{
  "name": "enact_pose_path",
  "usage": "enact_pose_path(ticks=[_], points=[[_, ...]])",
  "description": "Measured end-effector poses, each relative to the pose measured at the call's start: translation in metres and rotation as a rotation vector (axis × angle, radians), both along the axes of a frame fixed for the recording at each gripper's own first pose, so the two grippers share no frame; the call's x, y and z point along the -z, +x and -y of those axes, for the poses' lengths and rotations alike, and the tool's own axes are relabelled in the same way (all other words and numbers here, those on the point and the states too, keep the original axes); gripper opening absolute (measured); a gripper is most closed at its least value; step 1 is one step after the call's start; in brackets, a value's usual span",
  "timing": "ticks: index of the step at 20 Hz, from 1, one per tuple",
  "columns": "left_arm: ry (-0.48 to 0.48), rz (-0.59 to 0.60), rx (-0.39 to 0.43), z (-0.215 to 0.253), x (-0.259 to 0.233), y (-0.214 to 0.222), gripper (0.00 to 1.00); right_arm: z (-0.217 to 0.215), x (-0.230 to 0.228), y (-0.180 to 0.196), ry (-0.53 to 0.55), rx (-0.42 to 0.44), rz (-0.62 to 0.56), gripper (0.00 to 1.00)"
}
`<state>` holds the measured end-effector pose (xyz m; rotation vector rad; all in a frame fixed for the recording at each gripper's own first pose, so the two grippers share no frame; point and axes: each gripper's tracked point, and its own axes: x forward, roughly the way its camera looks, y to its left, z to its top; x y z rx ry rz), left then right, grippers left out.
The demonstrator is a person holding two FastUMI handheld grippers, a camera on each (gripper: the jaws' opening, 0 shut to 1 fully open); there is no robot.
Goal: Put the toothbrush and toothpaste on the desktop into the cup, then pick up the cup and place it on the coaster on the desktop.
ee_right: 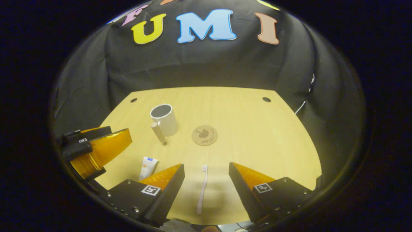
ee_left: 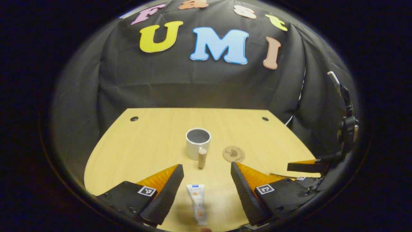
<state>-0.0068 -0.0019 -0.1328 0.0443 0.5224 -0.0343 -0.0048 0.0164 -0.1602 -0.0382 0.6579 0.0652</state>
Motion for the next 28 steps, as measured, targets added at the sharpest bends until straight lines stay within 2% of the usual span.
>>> enact_pose_path(ticks=[2,5,11,13,19,20,22,23,24,25,27,28], points=[[0.033,-0.129,0.023,0.006,0.036,-0.006,0.96,-0.006,0.028,-0.010,-0.001,-0.016,-0.128,0.90],[0.021,-0.227,0.014,0.006,0.056,-0.008,0.96,-0.008,0.048,-0.014,-0.020,-0.024,-0.220,0.90],[-0.016,-0.446,-0.056,-0.016,0.107,-0.017,0.97,-0.004,0.079,-0.023,-0.001,-0.006,-0.385,0.90],[-0.028,-0.584,-0.094,-0.025,0.132,-0.033,0.99,-0.005,0.089,-0.021,0.016,0.002,-0.442,0.90],[-0.056,-0.724,-0.121,-0.032,0.164,-0.037,0.98,-0.013,0.109,-0.017,0.021,0.009,-0.557,0.90],[-0.062,-0.737,-0.124,-0.033,0.168,-0.036,0.98,-0.013,0.114,-0.016,0.013,0.014,-0.568,0.86],[-0.067,-0.750,-0.125,-0.033,0.171,-0.036,0.98,-0.013,0.117,-0.014,0.007,0.024,-0.580,0.86],[-0.077,-0.755,-0.126,-0.030,0.173,-0.036,0.96,-0.013,0.119,-0.014,0.009,0.034,-0.589,0.73],[-0.082,-0.760,-0.129,-0.031,0.177,-0.036,0.85,-0.010,0.121,-0.014,0.004,0.050,-0.598,0.72],[-0.079,-0.772,-0.138,-0.032,0.178,-0.038,0.83,-0.011,0.122,-0.014,0.012,0.049,-0.604,0.64],[-0.069,-0.766,-0.139,-0.036,0.179,-0.036,0.81,-0.011,0.126,-0.014,0.010,0.045,-0.607,0.63],[-0.063,-0.764,-0.135,-0.036,0.178,-0.034,0.76,-0.008,0.123,-0.019,0.003,0.059,-0.633,0.55]])
